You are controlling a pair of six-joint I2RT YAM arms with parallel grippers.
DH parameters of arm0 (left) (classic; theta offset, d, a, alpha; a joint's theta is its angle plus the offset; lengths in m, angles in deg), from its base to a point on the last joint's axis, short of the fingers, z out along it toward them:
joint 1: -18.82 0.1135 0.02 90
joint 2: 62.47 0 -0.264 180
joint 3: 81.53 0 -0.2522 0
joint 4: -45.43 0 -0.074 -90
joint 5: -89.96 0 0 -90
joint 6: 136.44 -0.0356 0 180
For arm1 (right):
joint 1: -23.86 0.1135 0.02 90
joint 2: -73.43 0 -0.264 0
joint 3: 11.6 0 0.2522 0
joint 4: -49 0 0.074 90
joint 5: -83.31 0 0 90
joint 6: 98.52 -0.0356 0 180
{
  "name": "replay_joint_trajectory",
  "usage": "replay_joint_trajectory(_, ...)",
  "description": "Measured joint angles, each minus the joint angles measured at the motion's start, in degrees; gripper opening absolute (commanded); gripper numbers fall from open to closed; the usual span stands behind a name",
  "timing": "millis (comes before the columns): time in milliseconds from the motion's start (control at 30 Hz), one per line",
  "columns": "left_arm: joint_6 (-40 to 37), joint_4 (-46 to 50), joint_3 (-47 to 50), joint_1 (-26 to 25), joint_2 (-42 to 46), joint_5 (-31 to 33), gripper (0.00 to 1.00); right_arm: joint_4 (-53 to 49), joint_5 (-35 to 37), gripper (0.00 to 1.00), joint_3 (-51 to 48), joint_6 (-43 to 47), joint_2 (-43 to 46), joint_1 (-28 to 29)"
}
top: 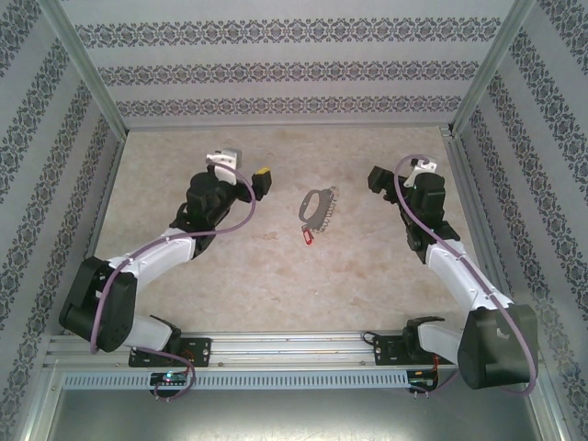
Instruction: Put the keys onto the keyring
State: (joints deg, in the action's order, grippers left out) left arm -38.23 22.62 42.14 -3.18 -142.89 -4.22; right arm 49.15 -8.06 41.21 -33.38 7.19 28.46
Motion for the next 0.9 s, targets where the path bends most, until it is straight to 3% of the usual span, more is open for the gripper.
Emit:
replay_joint_trajectory(233,-8.6,-2.4,5.1,0.0,3.2,11.0,1.00,3.3,10.8,0.98,-0.2,5.7,-1.0,0.0)
replay_joint_trajectory(500,-16.5,-7.4,13.2,1.9,6.1,21.3,1.00,6.2,20.9,0.98,-0.8,13.1,-9.0,0.0)
replay_joint_trajectory(900,-19.2,-7.5,20.0,7.9,9.8,26.3,1.00,11.6,24.4,0.98,-4.7,18.1,-11.8,-0.4)
